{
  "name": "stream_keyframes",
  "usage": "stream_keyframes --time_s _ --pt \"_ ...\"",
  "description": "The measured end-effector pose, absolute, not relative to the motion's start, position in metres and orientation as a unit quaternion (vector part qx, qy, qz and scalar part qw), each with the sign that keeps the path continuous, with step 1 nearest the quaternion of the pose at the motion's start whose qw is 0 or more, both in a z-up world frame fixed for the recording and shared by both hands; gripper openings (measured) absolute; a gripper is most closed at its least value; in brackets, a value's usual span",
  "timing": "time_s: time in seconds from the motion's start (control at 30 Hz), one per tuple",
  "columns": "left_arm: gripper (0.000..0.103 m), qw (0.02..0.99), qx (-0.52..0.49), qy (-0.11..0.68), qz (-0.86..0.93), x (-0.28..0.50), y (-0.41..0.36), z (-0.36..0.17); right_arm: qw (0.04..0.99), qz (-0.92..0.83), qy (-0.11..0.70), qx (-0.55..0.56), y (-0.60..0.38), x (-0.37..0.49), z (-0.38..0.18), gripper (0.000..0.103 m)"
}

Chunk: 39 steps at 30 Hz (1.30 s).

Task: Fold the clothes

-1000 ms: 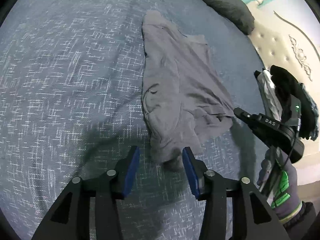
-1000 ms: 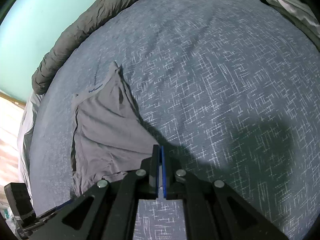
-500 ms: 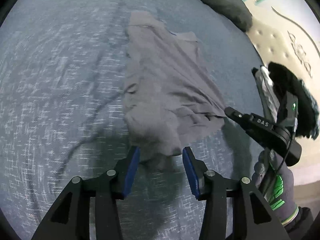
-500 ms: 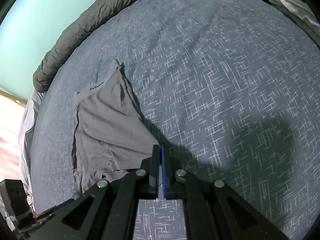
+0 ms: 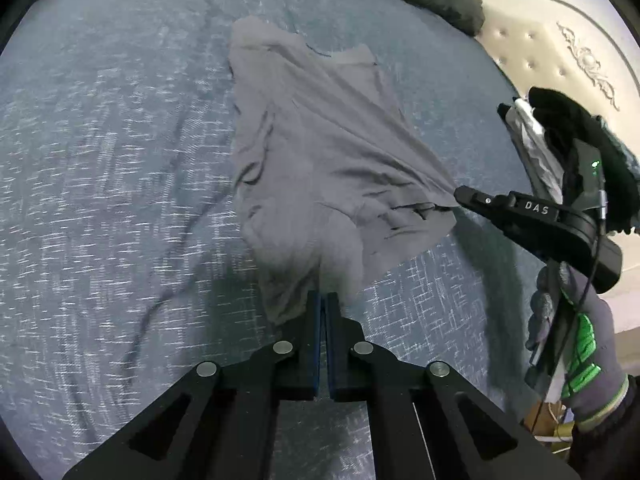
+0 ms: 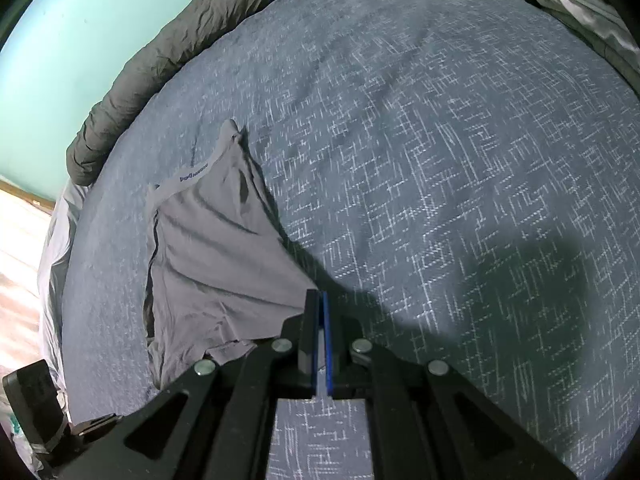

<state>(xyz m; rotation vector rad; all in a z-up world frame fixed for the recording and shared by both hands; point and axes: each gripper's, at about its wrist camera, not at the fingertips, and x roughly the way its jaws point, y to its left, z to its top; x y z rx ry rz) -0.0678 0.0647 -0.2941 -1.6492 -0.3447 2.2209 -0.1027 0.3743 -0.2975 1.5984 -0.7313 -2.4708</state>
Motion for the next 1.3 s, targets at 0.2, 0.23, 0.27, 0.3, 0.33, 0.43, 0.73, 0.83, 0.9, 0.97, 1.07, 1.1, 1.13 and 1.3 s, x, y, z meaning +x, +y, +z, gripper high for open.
stream_keyframes --time_s 0.2,0.23,0.27,0.3,0.33,0.43,0.73,0.83,0.9,0.97,1.07,1.1,1.13,1.3 --pt "0.002 0.178 -0.574 -0.132 0.788 -0.059 0.051 -0.286 0.055 -0.813 -0.242 0.526 0.365 -0.104 -0.298 0.002" --pt "0.002 0.179 -0.574 -0.137 0.788 -0.057 0.048 -0.285 0.056 -0.813 -0.243 0.526 0.364 -0.104 -0.298 0.002" --pt "0.002 0.178 -0.572 -0.140 0.788 -0.055 0.046 -0.283 0.057 -0.813 -0.243 0.525 0.366 -0.104 -0.297 0.002" --pt "0.002 0.177 -0.570 -0.140 0.790 -0.053 0.044 -0.281 0.058 -0.814 -0.242 0.525 0.368 -0.106 -0.297 0.002" --pt "0.002 0.175 -0.569 -0.137 0.791 -0.050 0.043 -0.280 0.060 -0.814 -0.240 0.526 0.370 -0.104 -0.296 0.002" --pt "0.002 0.162 -0.578 -0.126 0.790 -0.049 0.038 -0.287 0.060 -0.810 -0.230 0.536 0.371 -0.099 -0.299 0.002" --pt "0.002 0.149 -0.599 -0.129 0.776 -0.055 0.031 -0.298 0.060 -0.803 -0.216 0.552 0.372 -0.094 -0.308 0.002" --pt "0.003 0.144 -0.596 -0.140 0.777 -0.061 0.023 -0.292 0.084 -0.795 -0.210 0.563 0.359 -0.109 -0.313 0.002" --pt "0.005 0.141 -0.589 -0.142 0.783 -0.065 0.020 -0.284 0.085 -0.797 -0.193 0.566 0.358 -0.110 -0.311 0.003" --pt "0.010 0.137 -0.579 -0.145 0.790 -0.076 0.014 -0.276 0.082 -0.797 -0.190 0.567 0.362 -0.110 -0.308 0.007" --pt "0.026 0.131 -0.566 -0.150 0.800 -0.103 0.005 -0.268 0.077 -0.809 -0.205 0.545 0.374 -0.115 -0.295 0.017" --pt "0.028 0.129 -0.562 -0.152 0.803 -0.114 0.002 -0.266 0.076 -0.814 -0.212 0.536 0.379 -0.119 -0.290 0.026" --pt "0.028 0.127 -0.559 -0.154 0.805 -0.125 0.000 -0.264 0.076 -0.818 -0.218 0.528 0.383 -0.125 -0.285 0.034" --pt "0.028 0.124 -0.550 -0.160 0.811 -0.184 0.000 -0.264 0.109 -0.823 -0.219 0.512 0.388 -0.191 -0.273 0.036"
